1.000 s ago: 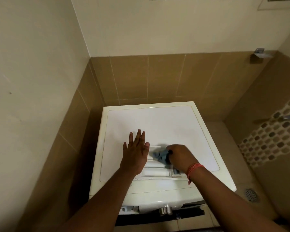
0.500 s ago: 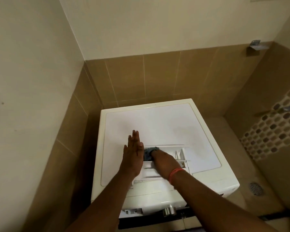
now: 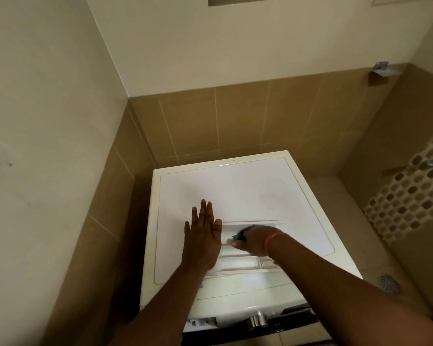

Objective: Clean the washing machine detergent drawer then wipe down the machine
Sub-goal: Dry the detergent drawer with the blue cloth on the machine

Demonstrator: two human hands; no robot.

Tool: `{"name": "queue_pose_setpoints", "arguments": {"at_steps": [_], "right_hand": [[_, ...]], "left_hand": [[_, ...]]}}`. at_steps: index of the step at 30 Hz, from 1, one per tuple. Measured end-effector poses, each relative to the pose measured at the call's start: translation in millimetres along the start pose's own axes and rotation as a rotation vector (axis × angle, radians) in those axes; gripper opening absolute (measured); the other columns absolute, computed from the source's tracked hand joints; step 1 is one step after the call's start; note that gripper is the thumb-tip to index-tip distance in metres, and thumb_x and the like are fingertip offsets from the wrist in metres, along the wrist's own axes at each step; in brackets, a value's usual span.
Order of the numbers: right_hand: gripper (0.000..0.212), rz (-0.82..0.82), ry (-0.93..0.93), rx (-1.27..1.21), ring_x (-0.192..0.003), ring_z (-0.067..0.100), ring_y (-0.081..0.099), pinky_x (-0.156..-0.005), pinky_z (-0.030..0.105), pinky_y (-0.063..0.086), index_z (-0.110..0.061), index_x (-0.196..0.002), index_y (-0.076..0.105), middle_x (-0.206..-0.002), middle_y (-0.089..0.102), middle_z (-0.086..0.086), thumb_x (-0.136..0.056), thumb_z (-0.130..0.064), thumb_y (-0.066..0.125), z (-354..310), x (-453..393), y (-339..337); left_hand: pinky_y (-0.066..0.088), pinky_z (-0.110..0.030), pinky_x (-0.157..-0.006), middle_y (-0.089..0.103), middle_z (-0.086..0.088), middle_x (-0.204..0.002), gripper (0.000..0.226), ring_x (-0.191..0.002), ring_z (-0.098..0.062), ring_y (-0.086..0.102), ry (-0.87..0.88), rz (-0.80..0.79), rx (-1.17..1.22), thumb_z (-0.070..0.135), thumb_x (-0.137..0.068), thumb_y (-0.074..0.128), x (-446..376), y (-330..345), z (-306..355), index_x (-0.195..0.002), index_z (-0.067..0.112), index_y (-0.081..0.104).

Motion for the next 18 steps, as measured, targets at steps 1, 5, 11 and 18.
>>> {"name": "queue_pose_setpoints", "arguments": {"at_steps": [1, 5, 11, 18], "right_hand": [[0.059, 0.018, -0.046, 0.019, -0.133, 0.024, 0.045, -0.112, 0.039, 0.034, -0.023, -0.142, 0.049, -0.143, 0.051, 0.004, -0.098, -0.059, 0.036, -7.2, 1.5, 0.1], [0.037, 0.122, -0.350, -0.251, -0.129, 0.021, 0.047, -0.111, 0.037, 0.037, -0.026, -0.135, 0.055, -0.143, 0.050, -0.002, -0.098, -0.030, 0.054, -47.6, 3.5, 9.3], [0.038, 0.117, -0.157, -0.078, -0.131, 0.020, 0.046, -0.108, 0.025, 0.031, -0.020, -0.135, 0.056, -0.143, 0.050, 0.001, -0.098, -0.029, 0.055, 12.8, 3.0, 5.0], [0.037, 0.215, -0.311, -0.192, -0.123, 0.018, 0.052, -0.100, 0.022, 0.037, -0.020, -0.130, 0.060, -0.136, 0.056, -0.002, -0.094, -0.016, 0.053, -44.6, 2.4, 7.2]], "left_hand": [[-0.004, -0.042, -0.122, -0.018, 0.012, -0.160, 0.064, -0.149, -0.013, -0.017, -0.002, 0.002, -0.021, 0.063, -0.090, -0.007, -0.7, -0.3, 0.1, -0.147, 0.036, -0.015], [-0.005, -0.042, -0.121, -0.016, 0.009, -0.162, 0.067, -0.149, -0.016, -0.016, -0.015, -0.014, -0.091, 0.056, -0.093, -0.003, -2.7, 1.7, 0.9, -0.154, 0.030, -0.009], [-0.004, -0.042, -0.120, -0.015, 0.011, -0.161, 0.066, -0.149, -0.016, -0.015, -0.021, -0.013, -0.100, 0.056, -0.094, 0.000, -3.4, 1.0, 0.5, -0.154, 0.031, -0.007], [-0.002, -0.045, -0.122, -0.015, 0.011, -0.161, 0.064, -0.150, -0.017, -0.014, -0.033, -0.018, -0.085, 0.054, -0.095, 0.000, -3.9, 1.7, 1.1, -0.154, 0.032, -0.008]]}}
Point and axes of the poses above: each hand's wrist, its own x-axis away from the middle knuckle, its own y-axis out of the palm, z = x × y, the point moved 5 cm from there along -x, towards the middle knuckle
